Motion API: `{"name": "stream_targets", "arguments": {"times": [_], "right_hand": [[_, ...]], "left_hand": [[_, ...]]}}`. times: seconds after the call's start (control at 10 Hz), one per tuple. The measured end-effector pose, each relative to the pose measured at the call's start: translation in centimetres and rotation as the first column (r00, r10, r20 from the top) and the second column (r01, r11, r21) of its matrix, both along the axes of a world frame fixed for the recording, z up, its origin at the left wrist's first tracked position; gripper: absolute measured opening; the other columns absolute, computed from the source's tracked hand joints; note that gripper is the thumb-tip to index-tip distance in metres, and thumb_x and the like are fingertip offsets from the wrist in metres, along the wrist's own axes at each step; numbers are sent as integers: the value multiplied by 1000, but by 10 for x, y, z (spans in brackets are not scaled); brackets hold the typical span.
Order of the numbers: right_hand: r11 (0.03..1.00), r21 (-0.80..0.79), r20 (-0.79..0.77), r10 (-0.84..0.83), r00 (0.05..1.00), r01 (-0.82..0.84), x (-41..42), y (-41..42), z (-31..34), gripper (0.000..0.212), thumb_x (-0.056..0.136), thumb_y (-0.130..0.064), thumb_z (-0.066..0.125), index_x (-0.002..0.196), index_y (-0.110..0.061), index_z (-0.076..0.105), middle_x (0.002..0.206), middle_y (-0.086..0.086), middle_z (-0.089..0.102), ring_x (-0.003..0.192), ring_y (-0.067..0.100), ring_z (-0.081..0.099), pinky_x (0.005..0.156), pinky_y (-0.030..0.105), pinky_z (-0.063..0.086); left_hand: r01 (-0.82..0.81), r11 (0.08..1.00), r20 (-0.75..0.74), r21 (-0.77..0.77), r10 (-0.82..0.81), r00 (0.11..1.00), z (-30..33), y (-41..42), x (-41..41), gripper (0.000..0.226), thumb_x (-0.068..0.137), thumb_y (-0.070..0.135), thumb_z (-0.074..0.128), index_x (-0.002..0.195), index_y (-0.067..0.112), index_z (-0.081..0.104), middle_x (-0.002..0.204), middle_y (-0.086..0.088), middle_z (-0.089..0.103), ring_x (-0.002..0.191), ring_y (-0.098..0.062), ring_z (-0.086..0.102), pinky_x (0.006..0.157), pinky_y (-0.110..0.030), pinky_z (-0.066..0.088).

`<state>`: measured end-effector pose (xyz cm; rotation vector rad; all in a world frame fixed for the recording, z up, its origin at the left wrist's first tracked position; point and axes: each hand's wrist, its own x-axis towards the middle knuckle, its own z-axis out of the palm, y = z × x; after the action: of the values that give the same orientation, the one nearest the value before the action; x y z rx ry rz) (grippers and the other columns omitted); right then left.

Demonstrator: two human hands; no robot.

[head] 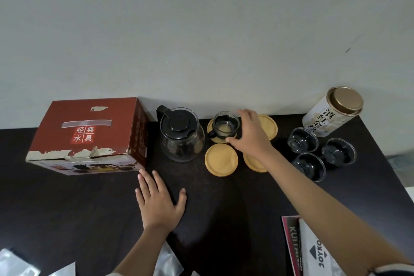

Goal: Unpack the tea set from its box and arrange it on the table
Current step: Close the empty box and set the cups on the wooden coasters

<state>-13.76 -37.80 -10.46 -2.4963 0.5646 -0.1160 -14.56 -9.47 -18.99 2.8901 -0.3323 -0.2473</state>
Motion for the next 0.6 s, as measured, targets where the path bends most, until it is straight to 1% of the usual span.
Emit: {"name": "stream_targets", "arguments": {"times": [0.1,0.2,0.3,0.4,0.5,0.6], "right_hand": [[975,-151,-106,-182,978,165,-26,-26,9,79,77,-28,78,142,-9,37,150,17,26,141,33,24,109,46,34],[921,-275,-179,-330,927,275,-51,-63,17,76,71,-29,82,132,-5,44,139,22,36,132,39,32,105,48,37],[904,-232,-284,-416,864,359,-68,-93,23,79,68,-32,85,129,-4,42,136,24,37,130,42,33,99,50,40],[907,-155,-367,-421,830,391,-74,-110,24,86,68,-34,85,135,-3,40,137,23,42,128,40,40,96,48,44],[914,-139,-418,-404,814,382,-75,-113,22,74,69,-32,84,126,-3,47,122,19,55,112,36,54,82,41,49],[907,-175,-383,-421,822,383,-74,-111,19,59,65,-29,83,109,-5,53,100,13,59,92,31,57,65,35,47]], "left_hand": [[-1,1000,3,-5,1,1000,0,-1,0,99,78,68,23,147,-3,16,156,-25,0,145,-35,-4,114,-52,12],[-1,1000,0,-3,1,1000,0,-1,0,100,78,69,22,147,-2,14,156,-25,-1,145,-35,-6,115,-52,11],[2,1000,0,-5,-2,1000,0,-1,0,100,78,69,22,148,-2,14,156,-25,-2,145,-35,-7,115,-52,10],[1,1000,3,-3,-1,1000,1,-2,-1,100,77,69,22,147,-2,14,156,-25,-2,145,-35,-6,115,-52,11],[1,1000,4,-1,-1,1000,2,-2,0,100,77,69,23,147,-3,15,156,-25,-1,145,-35,-5,114,-53,12],[2,1000,-4,7,-2,1000,1,-2,0,100,78,69,22,147,-3,15,156,-25,-1,145,-35,-5,115,-52,11]]}}
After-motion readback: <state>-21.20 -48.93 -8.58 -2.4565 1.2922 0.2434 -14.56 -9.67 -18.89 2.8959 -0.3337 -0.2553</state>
